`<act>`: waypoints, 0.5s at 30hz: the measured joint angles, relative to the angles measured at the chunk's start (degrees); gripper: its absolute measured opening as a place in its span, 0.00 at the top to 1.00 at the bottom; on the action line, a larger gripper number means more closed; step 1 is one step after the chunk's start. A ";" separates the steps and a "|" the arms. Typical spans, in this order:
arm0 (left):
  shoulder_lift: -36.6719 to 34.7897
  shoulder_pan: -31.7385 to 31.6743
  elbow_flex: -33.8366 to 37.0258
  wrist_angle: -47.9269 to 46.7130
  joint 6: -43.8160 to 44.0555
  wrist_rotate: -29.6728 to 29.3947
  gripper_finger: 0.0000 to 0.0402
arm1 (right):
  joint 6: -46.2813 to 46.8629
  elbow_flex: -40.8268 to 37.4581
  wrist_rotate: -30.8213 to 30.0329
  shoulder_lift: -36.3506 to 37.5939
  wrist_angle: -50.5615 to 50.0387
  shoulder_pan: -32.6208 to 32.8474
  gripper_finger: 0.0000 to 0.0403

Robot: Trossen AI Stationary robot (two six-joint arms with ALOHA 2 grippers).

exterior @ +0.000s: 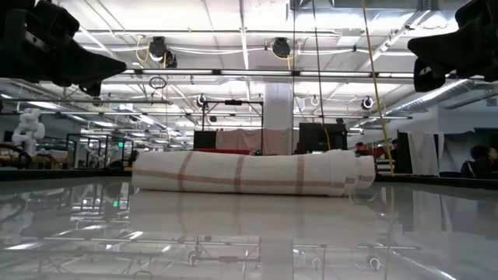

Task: Roll towel
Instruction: Return to Home Position

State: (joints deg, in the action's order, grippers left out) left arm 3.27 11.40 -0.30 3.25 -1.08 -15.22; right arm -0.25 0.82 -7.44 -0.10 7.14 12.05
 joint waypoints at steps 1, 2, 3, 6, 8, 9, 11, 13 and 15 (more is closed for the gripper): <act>-0.29 0.00 0.00 -0.04 -0.87 0.08 1.00 | -0.23 0.00 -0.02 0.05 -0.05 -0.02 1.00; -0.56 0.00 0.02 -0.06 -1.63 0.18 1.00 | -0.48 0.00 0.01 0.05 -0.04 -0.05 1.00; -0.81 0.00 0.02 -0.08 -2.35 0.27 1.00 | -0.76 0.00 -0.01 0.05 -0.35 -0.09 1.00; -2.01 -0.07 0.02 -0.35 -4.32 1.82 1.00 | -0.95 0.00 -0.01 0.05 -2.16 -0.10 1.00; -2.69 -0.35 0.02 -0.42 -5.23 1.86 1.00 | -1.09 0.00 -0.01 0.05 -2.59 -0.10 1.00; -3.11 -0.63 0.02 -0.42 -5.33 1.86 1.00 | -1.25 0.00 0.01 0.05 -2.64 -0.10 1.00; -3.23 -1.34 0.04 -0.49 -5.35 2.03 1.00 | -1.85 0.00 0.03 0.05 -2.79 -0.10 1.00; -3.26 -2.22 0.02 -0.56 -5.40 2.58 1.00 | -2.32 0.00 -0.02 0.03 -3.27 -0.10 1.00; -3.23 -3.35 0.02 -0.75 -5.40 3.61 1.00 | -2.37 0.00 -0.01 0.05 -4.05 -0.10 1.00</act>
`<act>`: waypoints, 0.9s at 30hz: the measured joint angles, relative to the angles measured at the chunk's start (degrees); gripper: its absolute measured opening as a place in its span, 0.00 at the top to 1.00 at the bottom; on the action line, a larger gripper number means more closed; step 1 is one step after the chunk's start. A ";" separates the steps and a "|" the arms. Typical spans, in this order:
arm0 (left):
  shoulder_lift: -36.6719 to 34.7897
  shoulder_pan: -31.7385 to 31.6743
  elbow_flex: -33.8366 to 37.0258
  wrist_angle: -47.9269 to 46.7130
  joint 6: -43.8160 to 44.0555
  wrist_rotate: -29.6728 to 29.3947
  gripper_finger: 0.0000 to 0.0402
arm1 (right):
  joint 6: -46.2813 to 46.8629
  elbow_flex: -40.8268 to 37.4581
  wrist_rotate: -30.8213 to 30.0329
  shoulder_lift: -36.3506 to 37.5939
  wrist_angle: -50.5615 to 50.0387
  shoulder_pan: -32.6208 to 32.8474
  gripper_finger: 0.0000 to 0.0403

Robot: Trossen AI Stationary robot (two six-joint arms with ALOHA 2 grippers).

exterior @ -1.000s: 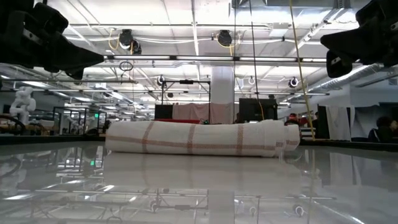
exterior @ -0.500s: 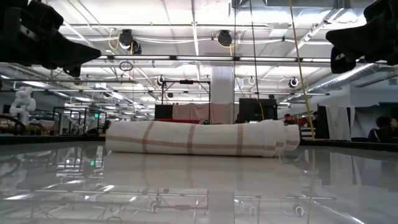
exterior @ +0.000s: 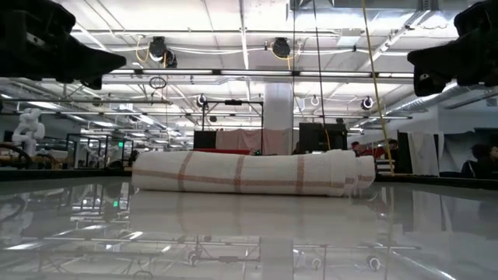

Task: Roll towel
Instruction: Return to Home Position

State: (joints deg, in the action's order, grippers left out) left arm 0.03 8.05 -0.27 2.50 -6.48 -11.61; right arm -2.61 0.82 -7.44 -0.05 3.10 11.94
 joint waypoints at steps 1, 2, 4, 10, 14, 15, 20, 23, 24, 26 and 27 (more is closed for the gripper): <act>-0.02 -0.59 0.00 -0.07 0.01 0.58 1.00 | 0.18 0.00 0.00 0.00 -0.40 0.00 1.00; 0.00 -1.19 0.00 -0.23 0.00 1.34 1.00 | 0.49 0.00 0.02 0.00 -0.69 0.00 1.00; 0.00 -2.39 0.00 -0.44 -0.09 2.83 1.00 | 0.67 0.00 0.15 0.00 -0.77 0.00 1.00; 0.04 -5.98 0.00 -1.24 0.09 7.10 1.00 | 0.28 0.00 -0.03 0.00 -0.79 -0.02 1.00; 0.09 -7.59 0.00 -1.72 0.13 9.91 1.00 | 0.08 0.00 -0.40 0.00 -0.81 -1.66 1.00; 0.23 -7.96 0.00 -1.74 0.11 10.06 1.00 | 0.22 0.00 -0.35 -0.02 -0.81 -2.26 1.00; 1.34 -10.31 0.00 -1.86 0.15 10.70 1.00 | -0.05 0.00 -0.11 -0.02 -0.92 -4.96 1.00; 2.38 -10.74 0.00 -1.96 1.01 11.42 1.00 | 0.17 0.00 0.06 -0.11 -0.98 -5.86 1.00; 2.68 -10.71 0.00 -1.96 1.46 11.43 1.00 | 0.22 0.01 0.19 -0.11 -1.00 -6.00 1.00; 3.26 -10.70 0.00 -1.98 2.72 11.56 1.00 | 0.68 0.02 0.24 -0.11 -1.01 -5.99 1.00; 3.39 -10.70 0.00 -1.98 3.18 11.64 1.00 | 0.85 0.02 0.24 -0.11 -1.01 -5.99 1.00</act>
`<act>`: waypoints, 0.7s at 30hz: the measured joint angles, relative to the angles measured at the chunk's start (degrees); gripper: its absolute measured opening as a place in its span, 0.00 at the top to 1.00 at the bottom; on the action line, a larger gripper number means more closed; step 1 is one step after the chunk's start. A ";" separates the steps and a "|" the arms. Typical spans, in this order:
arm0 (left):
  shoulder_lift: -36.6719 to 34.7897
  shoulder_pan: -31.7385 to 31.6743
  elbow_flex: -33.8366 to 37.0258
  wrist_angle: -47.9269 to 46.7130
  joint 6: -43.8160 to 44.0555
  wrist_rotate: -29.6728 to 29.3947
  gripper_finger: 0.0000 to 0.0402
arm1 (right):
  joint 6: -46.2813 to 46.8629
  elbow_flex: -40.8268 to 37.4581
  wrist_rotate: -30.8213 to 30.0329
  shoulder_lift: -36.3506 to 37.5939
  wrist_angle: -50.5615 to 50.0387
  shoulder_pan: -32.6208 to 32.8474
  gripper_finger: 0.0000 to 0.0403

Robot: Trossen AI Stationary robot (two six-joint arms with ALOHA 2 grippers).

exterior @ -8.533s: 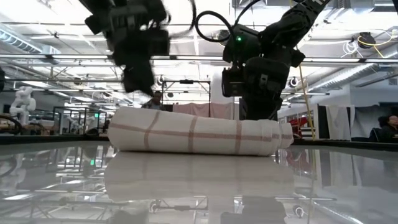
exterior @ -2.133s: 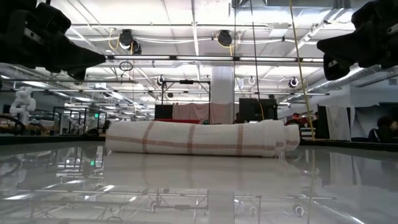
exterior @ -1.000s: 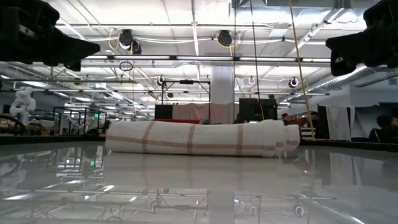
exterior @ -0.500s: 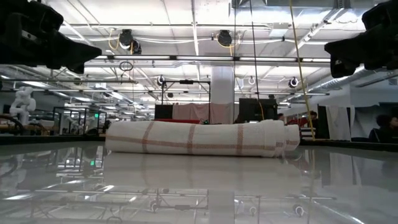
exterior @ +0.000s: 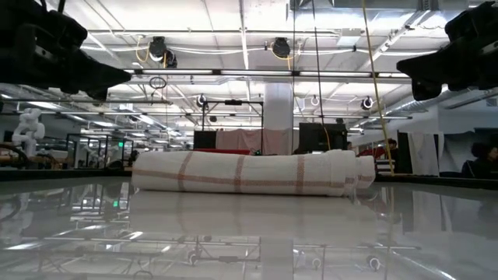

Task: Roll towel
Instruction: Return to Home Position

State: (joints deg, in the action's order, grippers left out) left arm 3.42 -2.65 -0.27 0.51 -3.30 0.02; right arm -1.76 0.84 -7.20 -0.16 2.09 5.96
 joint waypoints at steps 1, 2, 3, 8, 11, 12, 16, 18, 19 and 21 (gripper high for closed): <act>0.05 0.07 0.00 0.02 0.34 0.37 1.00 | 0.01 0.00 0.00 0.00 0.00 0.00 1.00; 0.11 0.17 0.00 0.02 0.52 0.94 1.00 | -0.02 0.00 0.00 0.00 0.00 0.00 1.00; 0.07 0.17 0.00 0.02 1.07 1.31 1.00 | 0.01 0.00 0.00 0.00 0.00 0.00 1.00; -0.61 0.20 0.00 0.12 1.21 1.94 1.00 | 0.01 0.00 0.00 0.00 0.00 0.00 1.00; -1.21 0.15 0.00 0.12 0.15 2.00 1.00 | 0.01 0.00 0.00 0.00 0.00 0.00 1.00; -1.54 0.06 0.02 0.13 -0.02 1.84 1.00 | 0.01 0.00 -0.01 0.00 0.00 0.00 1.00; -2.73 -0.39 0.02 0.07 -0.82 0.30 1.00 | 0.01 0.00 -0.02 0.00 0.00 0.00 1.00; -3.39 -0.71 0.02 0.09 -0.91 0.27 1.00 | 0.01 0.00 -0.02 0.00 -0.02 0.00 1.00; -3.39 -0.77 0.02 0.11 -0.58 0.20 1.00 | 0.01 0.00 -0.02 0.00 0.00 0.00 1.00; -3.39 -0.77 0.02 0.07 -0.49 0.00 1.00 | 0.01 0.00 -0.02 0.00 -0.02 0.00 1.00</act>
